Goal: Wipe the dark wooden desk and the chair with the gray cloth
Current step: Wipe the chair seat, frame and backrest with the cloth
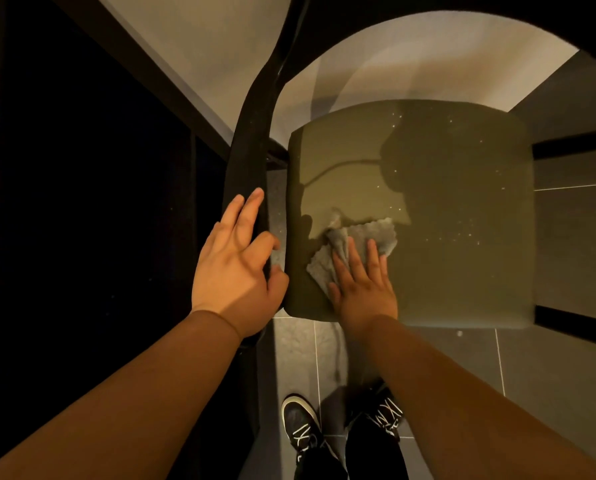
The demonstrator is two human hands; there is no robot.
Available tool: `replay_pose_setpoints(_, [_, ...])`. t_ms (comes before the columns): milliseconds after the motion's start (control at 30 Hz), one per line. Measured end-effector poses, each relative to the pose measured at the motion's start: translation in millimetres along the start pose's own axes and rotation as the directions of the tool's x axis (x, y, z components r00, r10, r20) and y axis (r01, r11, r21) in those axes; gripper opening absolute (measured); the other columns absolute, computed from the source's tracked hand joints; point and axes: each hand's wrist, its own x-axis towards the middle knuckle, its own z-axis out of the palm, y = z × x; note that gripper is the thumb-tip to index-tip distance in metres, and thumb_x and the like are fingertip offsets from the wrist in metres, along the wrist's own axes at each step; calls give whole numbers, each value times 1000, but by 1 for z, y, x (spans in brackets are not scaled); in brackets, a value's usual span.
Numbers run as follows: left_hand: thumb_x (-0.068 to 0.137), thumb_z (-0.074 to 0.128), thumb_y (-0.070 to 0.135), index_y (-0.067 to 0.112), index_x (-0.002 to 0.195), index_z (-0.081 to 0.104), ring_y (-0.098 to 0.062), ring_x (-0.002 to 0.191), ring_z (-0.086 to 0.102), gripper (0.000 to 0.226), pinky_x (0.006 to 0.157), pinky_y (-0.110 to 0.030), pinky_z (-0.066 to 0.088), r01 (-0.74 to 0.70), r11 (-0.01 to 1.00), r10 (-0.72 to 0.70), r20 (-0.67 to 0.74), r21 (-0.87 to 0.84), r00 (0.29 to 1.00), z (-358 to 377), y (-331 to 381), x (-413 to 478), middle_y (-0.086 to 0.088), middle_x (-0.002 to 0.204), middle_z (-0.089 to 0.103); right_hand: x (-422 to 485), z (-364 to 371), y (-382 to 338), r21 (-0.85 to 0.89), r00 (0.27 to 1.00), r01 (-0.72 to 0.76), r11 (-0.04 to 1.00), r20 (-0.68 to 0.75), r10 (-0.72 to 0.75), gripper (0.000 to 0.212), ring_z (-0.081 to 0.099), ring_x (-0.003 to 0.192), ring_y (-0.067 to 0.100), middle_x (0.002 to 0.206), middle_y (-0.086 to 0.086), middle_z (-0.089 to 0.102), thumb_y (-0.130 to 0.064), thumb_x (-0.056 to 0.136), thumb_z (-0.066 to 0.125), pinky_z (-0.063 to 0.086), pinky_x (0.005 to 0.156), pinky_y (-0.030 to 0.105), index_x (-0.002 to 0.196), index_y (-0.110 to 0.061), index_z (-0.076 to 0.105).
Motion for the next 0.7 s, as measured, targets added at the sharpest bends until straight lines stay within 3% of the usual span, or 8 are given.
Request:
replay_pose_setpoints(67, [90,44,38,19,106,64,-26,163,4,32,118,-56,37,2,1000,-2,2,0,1000,0,-1,0,-5,176,12,3,6,11,-66,996,92,994,0,-92,69,-28,156,34,173,0,-17,-58,104,6,-6,129,53,168,-32,9])
replay_pose_setpoints(133, [90,43,38,19,106,64,-25,163,3,32,118,-57,37,5,1000,-5,4,-6,1000,0,-1,0,-5,176,12,-3,7,39,-69,996,78,995,-44,-82,71,-18,160,33,175,1,-3,-62,103,15,2,130,53,166,-29,24])
replay_pose_setpoints(267, [91,42,39,20,108,64,-24,163,2,34,120,-55,36,8,1000,-8,-3,-20,1000,0,0,0,-4,176,12,-34,7,92,-6,979,-190,982,-78,189,81,-17,160,35,176,6,-1,-71,99,26,-3,130,53,167,-26,22])
replay_pose_setpoints(367, [90,41,41,22,107,63,-20,163,-2,33,124,-52,30,34,999,-33,21,-31,999,-2,1,1,-1,176,9,-34,2,75,49,945,-321,946,-50,323,84,-19,158,41,176,10,-5,-71,99,24,-6,129,56,168,-25,13])
replay_pose_setpoints(433, [89,40,42,26,107,62,-17,163,-6,33,126,-50,25,62,997,-61,32,-34,998,-3,2,0,2,176,6,-18,-3,48,52,960,-277,959,-32,279,81,-27,155,44,174,9,-16,-71,101,20,-11,127,57,168,-30,-1])
replay_pose_setpoints(533, [88,40,43,27,106,62,-15,162,-7,33,126,-51,26,74,996,-73,26,-46,997,-3,4,0,4,176,7,0,-10,25,-29,998,-65,998,-1,65,78,-40,150,39,170,1,-30,-72,101,13,-17,126,54,165,-36,-13])
replay_pose_setpoints(633, [88,43,42,26,106,63,-15,162,-6,32,124,-52,29,71,996,-70,16,-45,997,-3,4,1,5,176,7,-3,-7,50,-62,1000,-4,998,-13,3,79,-37,153,32,172,-3,-25,-76,99,12,-12,128,52,166,-38,-6])
replay_pose_setpoints(700, [89,47,38,24,107,63,-17,163,-3,28,122,-54,32,60,997,-60,7,-47,998,-2,3,0,4,176,9,-16,-1,75,-19,995,-69,997,-68,67,80,-26,158,32,175,-2,-13,-76,99,18,-8,129,51,167,-36,8])
